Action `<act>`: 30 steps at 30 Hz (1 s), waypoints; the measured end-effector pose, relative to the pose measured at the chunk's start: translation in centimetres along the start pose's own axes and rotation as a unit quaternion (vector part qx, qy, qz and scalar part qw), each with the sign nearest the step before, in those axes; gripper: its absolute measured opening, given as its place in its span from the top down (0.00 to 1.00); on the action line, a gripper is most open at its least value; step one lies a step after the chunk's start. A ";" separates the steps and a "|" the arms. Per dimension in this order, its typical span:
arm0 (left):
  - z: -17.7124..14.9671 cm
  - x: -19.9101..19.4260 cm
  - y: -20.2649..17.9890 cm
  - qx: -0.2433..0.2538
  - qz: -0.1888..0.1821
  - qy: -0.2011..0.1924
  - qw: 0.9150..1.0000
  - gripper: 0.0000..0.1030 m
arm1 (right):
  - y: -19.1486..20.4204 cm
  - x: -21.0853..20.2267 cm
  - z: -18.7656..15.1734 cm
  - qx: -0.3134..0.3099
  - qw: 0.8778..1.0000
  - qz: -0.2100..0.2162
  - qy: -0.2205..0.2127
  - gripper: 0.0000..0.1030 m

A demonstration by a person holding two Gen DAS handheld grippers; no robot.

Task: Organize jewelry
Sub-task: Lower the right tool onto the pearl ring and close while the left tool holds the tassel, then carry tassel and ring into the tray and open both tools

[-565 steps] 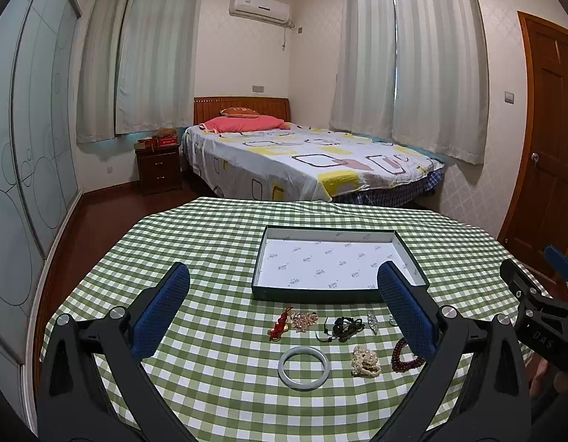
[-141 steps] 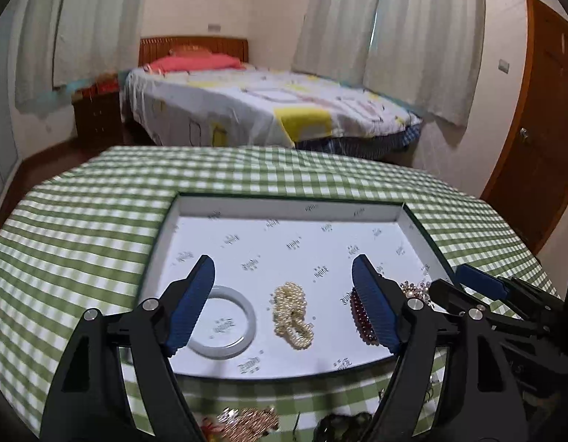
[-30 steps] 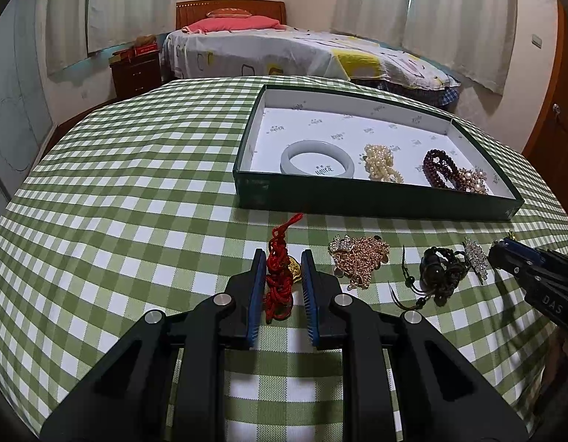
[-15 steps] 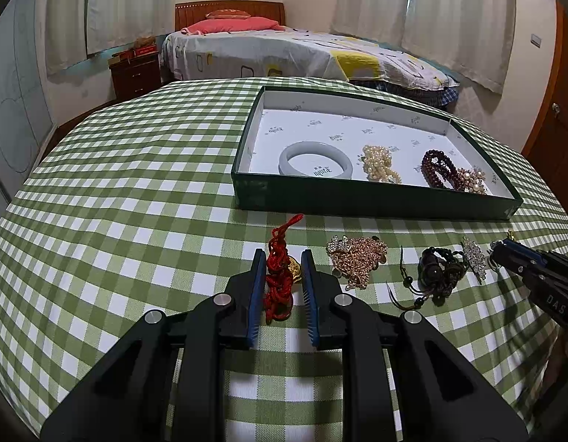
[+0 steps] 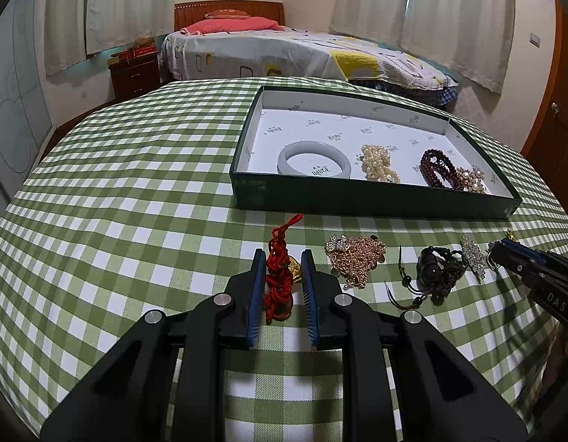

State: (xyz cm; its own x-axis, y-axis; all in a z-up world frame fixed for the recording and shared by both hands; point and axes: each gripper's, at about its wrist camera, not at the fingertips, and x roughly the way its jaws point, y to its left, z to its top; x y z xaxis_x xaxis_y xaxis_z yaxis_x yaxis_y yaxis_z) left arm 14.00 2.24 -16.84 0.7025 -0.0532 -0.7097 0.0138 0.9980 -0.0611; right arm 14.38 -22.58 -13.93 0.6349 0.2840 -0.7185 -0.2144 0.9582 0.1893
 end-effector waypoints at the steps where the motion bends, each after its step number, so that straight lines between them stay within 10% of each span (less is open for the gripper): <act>1: 0.0 0.0 0.0 0.000 0.000 0.000 1.000 0.81 | 0.1 0.0 0.0 -0.001 1.000 -0.001 0.000 0.83; 13: 0.0 0.0 0.0 0.000 0.000 0.000 1.000 0.81 | 0.7 0.6 0.1 -0.011 1.000 -0.008 0.006 0.69; 30: 0.1 0.0 -0.1 0.000 0.000 -0.001 1.000 0.81 | 1.1 -0.1 -0.4 -0.021 1.000 -0.002 -0.006 0.85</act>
State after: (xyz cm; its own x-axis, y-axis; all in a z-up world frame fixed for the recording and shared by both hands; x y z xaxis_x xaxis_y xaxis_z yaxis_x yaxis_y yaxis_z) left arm 14.06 2.12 -16.74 0.7042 -0.0528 -0.7081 0.0134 0.9980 -0.0611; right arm 13.80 -21.58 -13.87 0.6443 0.2802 -0.7116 -0.2416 0.9574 0.1582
